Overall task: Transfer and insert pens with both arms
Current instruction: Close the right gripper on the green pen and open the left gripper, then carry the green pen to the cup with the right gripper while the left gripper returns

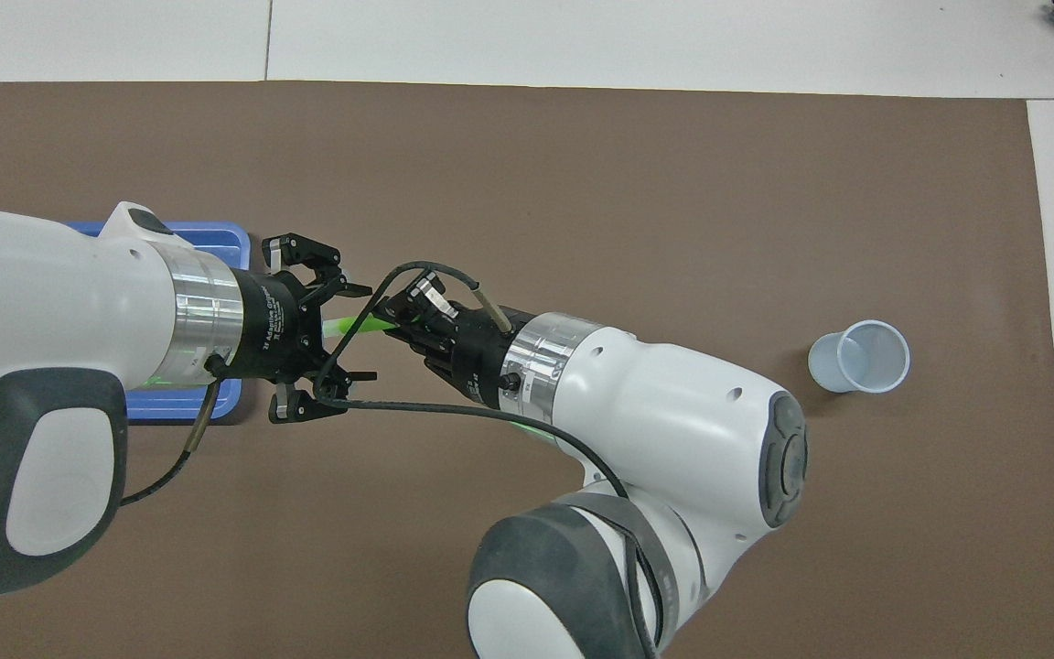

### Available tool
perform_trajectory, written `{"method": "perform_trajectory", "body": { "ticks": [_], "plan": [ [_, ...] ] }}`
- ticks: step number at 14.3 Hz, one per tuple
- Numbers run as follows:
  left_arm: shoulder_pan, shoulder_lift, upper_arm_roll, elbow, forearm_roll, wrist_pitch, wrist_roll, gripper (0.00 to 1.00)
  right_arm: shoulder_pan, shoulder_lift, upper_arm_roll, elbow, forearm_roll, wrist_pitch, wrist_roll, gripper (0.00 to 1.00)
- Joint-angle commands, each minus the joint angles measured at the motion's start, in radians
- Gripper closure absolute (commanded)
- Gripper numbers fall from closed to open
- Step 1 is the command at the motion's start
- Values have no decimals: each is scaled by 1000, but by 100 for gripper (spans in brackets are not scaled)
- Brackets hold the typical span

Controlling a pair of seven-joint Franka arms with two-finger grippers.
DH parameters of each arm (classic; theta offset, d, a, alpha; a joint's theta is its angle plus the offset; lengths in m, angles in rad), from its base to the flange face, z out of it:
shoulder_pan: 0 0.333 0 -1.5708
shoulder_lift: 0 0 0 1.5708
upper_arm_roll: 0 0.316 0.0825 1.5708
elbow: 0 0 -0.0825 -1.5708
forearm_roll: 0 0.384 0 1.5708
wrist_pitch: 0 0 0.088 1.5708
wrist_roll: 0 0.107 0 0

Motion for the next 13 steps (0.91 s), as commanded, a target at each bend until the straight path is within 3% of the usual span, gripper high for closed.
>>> {"method": "perform_trajectory", "body": {
  "ticks": [1,3,5,10,13],
  "plan": [
    [-15,-38,10,-46,-10,17,4,15,-43,-8,1,-8,18,-83,-137,100],
    [-15,-50,10,-62,-9,-1,106,17,-92,-23,-2,-22,7,-203,-278,100],
    [-16,-83,10,-100,-4,-84,336,21,-142,-40,-4,-42,-31,-293,-393,100],
    [37,-118,13,-142,61,-201,829,23,-236,-61,-4,-44,-333,-539,-580,100],
    [140,-127,15,-142,123,-275,1269,25,-313,-77,-2,-44,-544,-697,-804,100]
  ]
}}
